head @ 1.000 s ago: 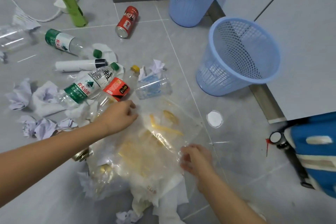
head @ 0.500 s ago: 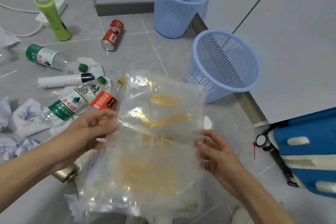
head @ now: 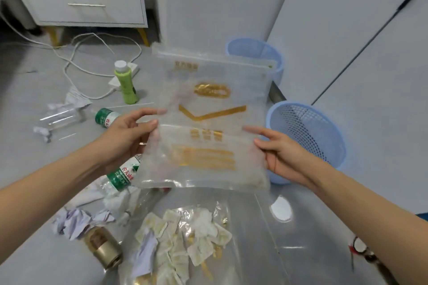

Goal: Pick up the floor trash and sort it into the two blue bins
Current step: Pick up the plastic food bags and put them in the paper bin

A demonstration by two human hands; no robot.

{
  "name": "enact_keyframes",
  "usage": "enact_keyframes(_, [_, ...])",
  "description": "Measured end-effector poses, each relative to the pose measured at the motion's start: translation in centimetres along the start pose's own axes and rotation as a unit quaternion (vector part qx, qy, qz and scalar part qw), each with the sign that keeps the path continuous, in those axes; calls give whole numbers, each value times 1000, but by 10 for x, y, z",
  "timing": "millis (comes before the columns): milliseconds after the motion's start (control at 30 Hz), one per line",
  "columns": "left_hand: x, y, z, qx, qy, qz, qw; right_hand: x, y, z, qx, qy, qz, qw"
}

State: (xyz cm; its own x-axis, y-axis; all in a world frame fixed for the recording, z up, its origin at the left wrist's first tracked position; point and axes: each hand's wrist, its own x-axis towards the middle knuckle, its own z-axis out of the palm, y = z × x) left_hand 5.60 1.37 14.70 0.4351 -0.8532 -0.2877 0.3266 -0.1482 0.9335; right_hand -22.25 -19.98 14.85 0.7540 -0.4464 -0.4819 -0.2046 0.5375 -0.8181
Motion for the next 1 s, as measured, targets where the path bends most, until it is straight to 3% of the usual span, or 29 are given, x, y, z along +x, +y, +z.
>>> enact_keyframes(200, [-5,44,-7,-14,-1,7,1000,27,-53,10,13,-7,1,1000])
enact_keyframes(300, [-4,56,-11,-14,-23,13,1000,38,-68,22,-80,-24,-24,996])
enact_keyframes(367, [-2,56,-11,87,9,31,996,43,-71,27,-160,-38,-52,985])
enact_keyframes(467, [1,57,0,201,31,50,978,37,-77,26,-355,-84,-48,930])
enact_keyframes(567, [5,63,19,244,-27,88,965,28,-76,37,-464,-150,-4,873])
enact_keyframes(700, [16,71,60,286,-87,120,947,23,-65,48,-421,-152,-15,894])
enact_keyframes(800, [27,72,57,377,43,140,915,23,-57,32,-331,-86,-15,940])
enact_keyframes(867, [24,64,41,324,129,77,934,23,-54,18,-275,-21,-31,961])
enact_keyframes(900, [20,57,35,256,121,17,959,23,-53,14,-248,10,-44,968])
enact_keyframes(967, [11,33,34,136,27,-112,984,22,-50,13,-188,46,-68,979])
enact_keyframes(1000, [7,21,39,104,-32,-140,984,22,-47,15,-162,52,-75,983])
